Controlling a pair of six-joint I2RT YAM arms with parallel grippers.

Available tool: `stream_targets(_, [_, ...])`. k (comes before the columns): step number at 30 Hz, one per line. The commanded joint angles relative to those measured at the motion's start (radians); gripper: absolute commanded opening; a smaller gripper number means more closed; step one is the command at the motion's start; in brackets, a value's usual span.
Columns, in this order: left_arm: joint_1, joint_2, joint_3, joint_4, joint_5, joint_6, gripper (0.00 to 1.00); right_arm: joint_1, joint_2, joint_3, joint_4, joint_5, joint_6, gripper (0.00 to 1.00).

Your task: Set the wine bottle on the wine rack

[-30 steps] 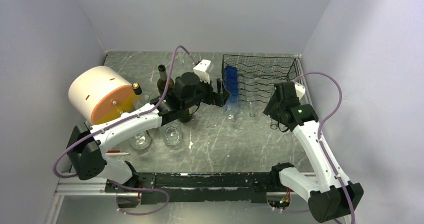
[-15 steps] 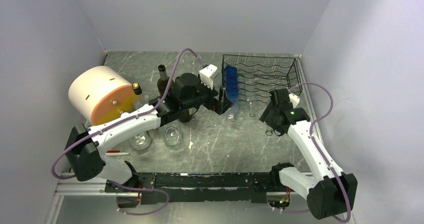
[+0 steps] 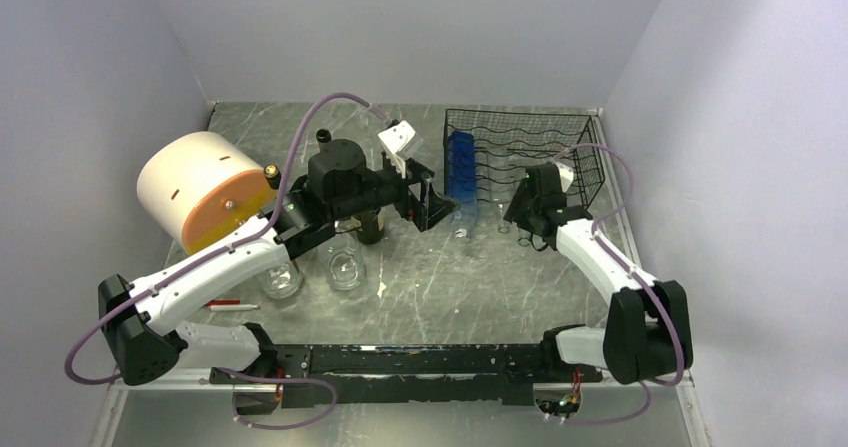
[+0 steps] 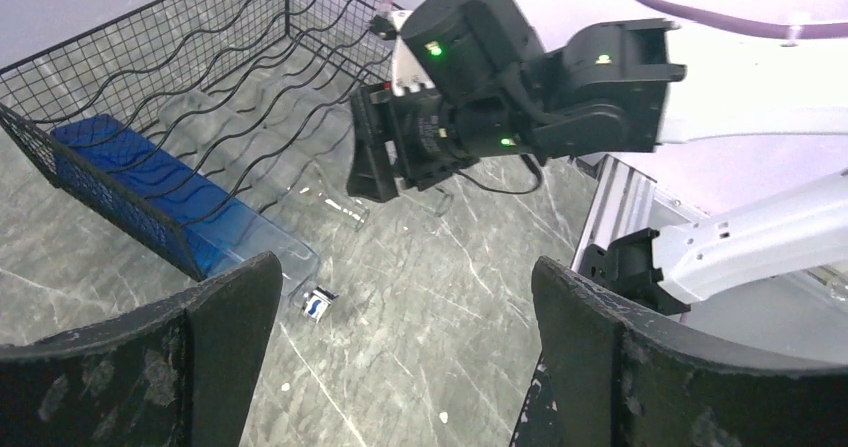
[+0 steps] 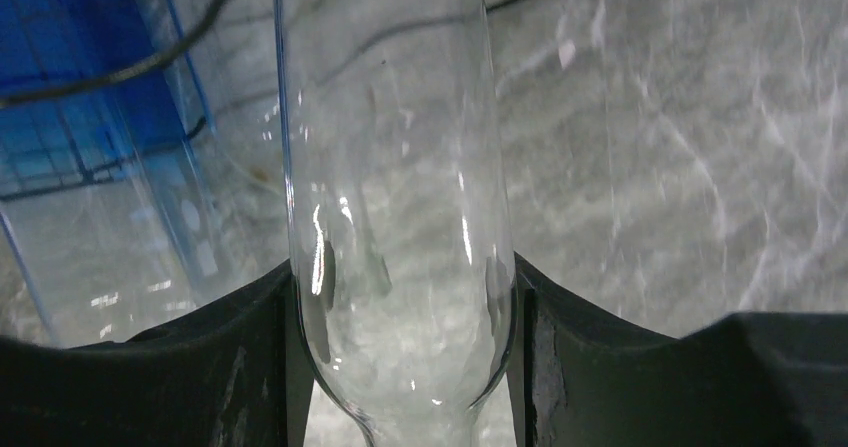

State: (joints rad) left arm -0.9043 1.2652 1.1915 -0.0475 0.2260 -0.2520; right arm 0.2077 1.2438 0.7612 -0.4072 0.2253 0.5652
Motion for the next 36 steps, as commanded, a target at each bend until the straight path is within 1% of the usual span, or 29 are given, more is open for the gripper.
stream_targets(1, [0.0,-0.032,0.043,-0.048,0.037,0.017,0.99,-0.009,0.05,0.011,0.28,0.052,-0.119,0.0])
stream_targets(5, [0.0,-0.046,0.037,-0.059,0.033,0.013,0.99,-0.023,0.093,-0.004,0.401,0.062,-0.217,0.0])
stream_targets(8, [0.0,-0.052,0.033,-0.057,0.041,0.016,0.99,-0.061,0.139,-0.002,0.494,-0.011,-0.301,0.0])
stream_targets(10, [0.001,-0.047,0.046,-0.079,0.04,0.024,0.99,-0.083,0.186,0.023,0.492,-0.035,-0.332,0.0])
stream_targets(14, [0.001,-0.043,0.066,-0.108,0.038,0.037,0.99,-0.12,0.222,0.028,0.524,-0.104,-0.372,0.0])
stream_targets(21, [0.001,-0.041,0.057,-0.098,0.06,0.018,0.99,-0.155,0.276,0.054,0.539,-0.137,-0.446,0.0])
stream_targets(26, [0.0,-0.035,0.065,-0.113,0.063,0.013,0.99,-0.169,0.307,0.066,0.562,-0.163,-0.46,0.0])
stream_targets(29, [0.001,-0.036,0.067,-0.117,0.063,0.013,0.99,-0.17,0.32,0.056,0.593,-0.168,-0.459,0.03])
stream_targets(32, [0.001,-0.038,0.066,-0.119,0.064,0.011,0.99,-0.171,0.337,0.041,0.626,-0.154,-0.452,0.07])
stream_targets(36, [0.0,-0.039,0.069,-0.124,0.07,0.01,0.99,-0.171,0.367,0.035,0.648,-0.091,-0.427,0.07])
